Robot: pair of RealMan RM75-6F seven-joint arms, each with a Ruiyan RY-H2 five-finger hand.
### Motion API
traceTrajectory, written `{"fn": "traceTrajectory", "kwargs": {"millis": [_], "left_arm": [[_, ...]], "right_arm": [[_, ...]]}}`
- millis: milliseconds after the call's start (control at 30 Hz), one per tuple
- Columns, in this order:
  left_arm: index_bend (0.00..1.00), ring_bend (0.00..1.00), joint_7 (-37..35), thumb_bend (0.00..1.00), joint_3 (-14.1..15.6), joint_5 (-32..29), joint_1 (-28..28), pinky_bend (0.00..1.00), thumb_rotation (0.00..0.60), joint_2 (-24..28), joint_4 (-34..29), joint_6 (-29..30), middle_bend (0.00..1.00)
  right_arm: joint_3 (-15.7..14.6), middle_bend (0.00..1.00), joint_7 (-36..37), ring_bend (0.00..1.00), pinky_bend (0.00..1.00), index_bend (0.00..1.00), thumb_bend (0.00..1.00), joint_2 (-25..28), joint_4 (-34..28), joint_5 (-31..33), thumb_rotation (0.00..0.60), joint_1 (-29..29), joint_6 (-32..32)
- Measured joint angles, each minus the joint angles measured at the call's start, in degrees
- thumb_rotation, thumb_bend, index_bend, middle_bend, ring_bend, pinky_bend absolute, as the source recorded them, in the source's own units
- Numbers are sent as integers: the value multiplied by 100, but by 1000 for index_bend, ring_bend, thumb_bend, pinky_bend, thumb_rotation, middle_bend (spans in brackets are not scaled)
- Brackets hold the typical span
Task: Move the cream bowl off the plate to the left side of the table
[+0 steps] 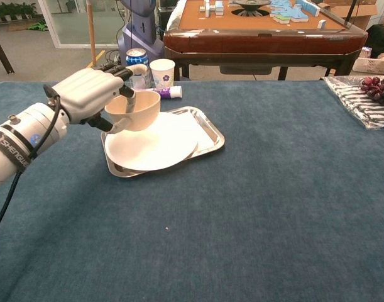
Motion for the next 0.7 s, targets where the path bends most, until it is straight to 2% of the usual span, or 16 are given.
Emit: {"fn": "traceTrajectory", "kwargs": {"millis": [367, 700], "left_arm": [[612, 0, -32, 413, -79, -196, 326, 0, 600, 509, -12, 166, 0], [582, 0, 102, 412, -24, -504, 487, 0, 600, 500, 688, -221, 0]], "right_arm": [[-2, 219, -103, 151, 336, 227, 0, -36, 4, 18, 600, 14, -31], [2, 219, -241, 151, 336, 227, 0, -85, 4, 77, 600, 43, -99]]}}
